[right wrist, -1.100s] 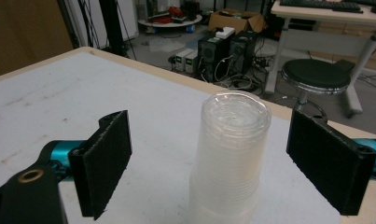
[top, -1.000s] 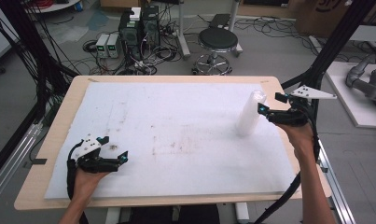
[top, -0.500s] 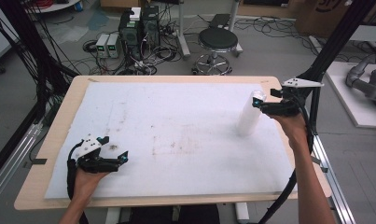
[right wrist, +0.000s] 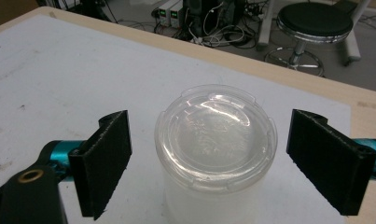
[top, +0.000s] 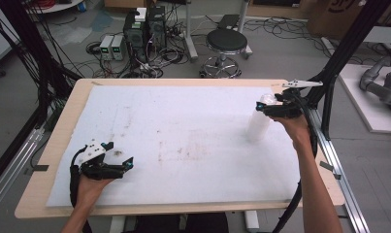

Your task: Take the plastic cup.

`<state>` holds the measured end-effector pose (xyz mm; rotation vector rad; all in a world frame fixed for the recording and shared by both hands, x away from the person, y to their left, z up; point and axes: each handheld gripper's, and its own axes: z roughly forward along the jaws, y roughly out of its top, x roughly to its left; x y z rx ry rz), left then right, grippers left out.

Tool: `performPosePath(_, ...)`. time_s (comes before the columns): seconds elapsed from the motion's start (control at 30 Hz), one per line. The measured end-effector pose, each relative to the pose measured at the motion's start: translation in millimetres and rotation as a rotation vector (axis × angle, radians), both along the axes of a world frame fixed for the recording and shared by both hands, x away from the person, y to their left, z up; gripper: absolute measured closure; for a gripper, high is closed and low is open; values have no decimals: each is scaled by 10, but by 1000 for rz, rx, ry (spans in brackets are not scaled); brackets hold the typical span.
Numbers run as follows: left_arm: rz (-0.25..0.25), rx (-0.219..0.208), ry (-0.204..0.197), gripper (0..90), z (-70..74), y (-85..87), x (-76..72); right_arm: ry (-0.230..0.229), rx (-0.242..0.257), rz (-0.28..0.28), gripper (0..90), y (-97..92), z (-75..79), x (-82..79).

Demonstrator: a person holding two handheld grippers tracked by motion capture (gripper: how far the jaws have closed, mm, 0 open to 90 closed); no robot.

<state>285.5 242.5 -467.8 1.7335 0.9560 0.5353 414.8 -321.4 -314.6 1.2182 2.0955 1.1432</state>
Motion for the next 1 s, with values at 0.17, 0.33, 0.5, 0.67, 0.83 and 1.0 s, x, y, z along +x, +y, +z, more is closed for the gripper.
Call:
performPosePath(0.17,-1,0,1,17,0,1,2,33,-14,-1,139,27,-40,46)
performPosePath(0.33,1,-1,2,17,0,1,0,46,-34,-7,140,42,-71,81)
performPosePath(0.5,3,-1,1,17,0,1,-1,65,-44,-14,148,44,-93,101)
performPosePath(0.67,3,1,3,18,1,4,1,74,-53,-12,170,56,-108,118)
performPosePath(0.83,3,1,4,17,0,-1,3,74,-60,-8,218,75,-109,125)
performPosePath(1.0,4,0,2,17,0,-1,1,73,-63,-9,238,80,-112,136)
